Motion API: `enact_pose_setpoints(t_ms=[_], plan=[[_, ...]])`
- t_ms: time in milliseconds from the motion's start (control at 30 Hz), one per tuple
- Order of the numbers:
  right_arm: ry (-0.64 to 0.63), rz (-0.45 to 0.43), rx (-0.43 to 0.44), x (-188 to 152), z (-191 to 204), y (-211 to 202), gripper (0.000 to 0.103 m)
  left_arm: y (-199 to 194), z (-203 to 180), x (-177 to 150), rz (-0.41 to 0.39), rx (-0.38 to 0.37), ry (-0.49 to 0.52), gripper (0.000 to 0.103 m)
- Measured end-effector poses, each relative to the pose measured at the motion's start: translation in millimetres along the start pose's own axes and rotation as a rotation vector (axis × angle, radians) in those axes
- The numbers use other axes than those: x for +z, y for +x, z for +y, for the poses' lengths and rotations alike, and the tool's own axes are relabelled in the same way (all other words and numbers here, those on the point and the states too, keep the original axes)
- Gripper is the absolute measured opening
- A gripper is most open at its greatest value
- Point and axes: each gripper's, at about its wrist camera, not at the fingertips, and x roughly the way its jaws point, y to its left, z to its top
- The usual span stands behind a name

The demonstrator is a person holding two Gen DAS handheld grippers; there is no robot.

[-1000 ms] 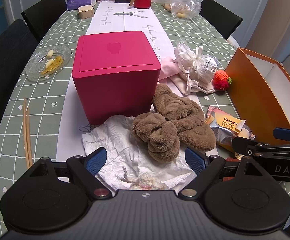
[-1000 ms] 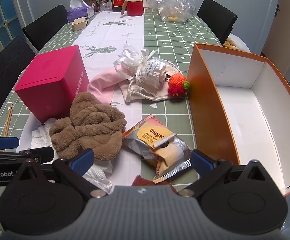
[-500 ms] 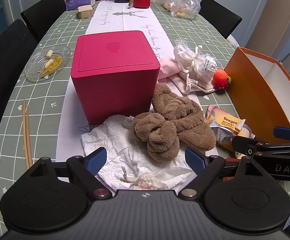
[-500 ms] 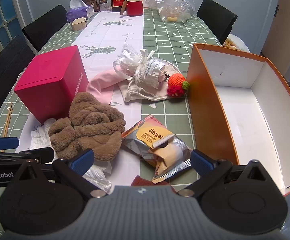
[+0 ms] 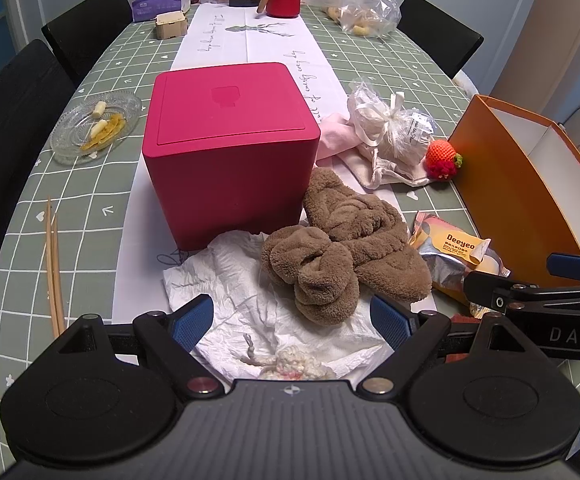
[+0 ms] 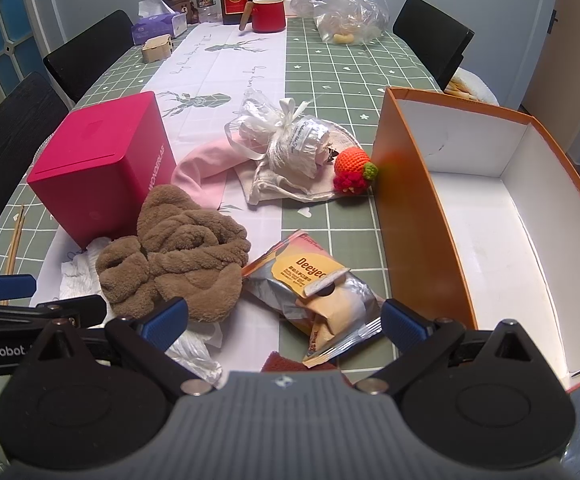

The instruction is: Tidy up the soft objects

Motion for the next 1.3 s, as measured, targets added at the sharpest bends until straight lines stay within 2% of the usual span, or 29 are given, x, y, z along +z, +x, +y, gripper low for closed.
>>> enact_pose_setpoints(t_ms=[667, 833, 967, 1233, 1300], plan=[[0.003, -0.002, -0.001, 0, -1, 0, 0.100, -1, 0, 0, -0.002, -0.003, -0.001, 0.103], [0.023, -0.007, 0.039, 4, -8, -3, 0.100, -1, 2, 0, -0.002, -0.008, 0.011, 0.103], [0.046, 0.000, 0.047, 6, -14, -1, 0.100, 2, 9, -4, 0.022, -0.013, 0.008, 0.103], [0.068, -0.001, 0.128, 14, -17, 8, 0.100, 6, 17, -15, 0.077, -0.049, 0.035, 0.103], [0.065, -0.025, 0.165, 14, -18, 10, 0.100, 6, 18, -19, 0.080, -0.095, 0.055, 0.103]])
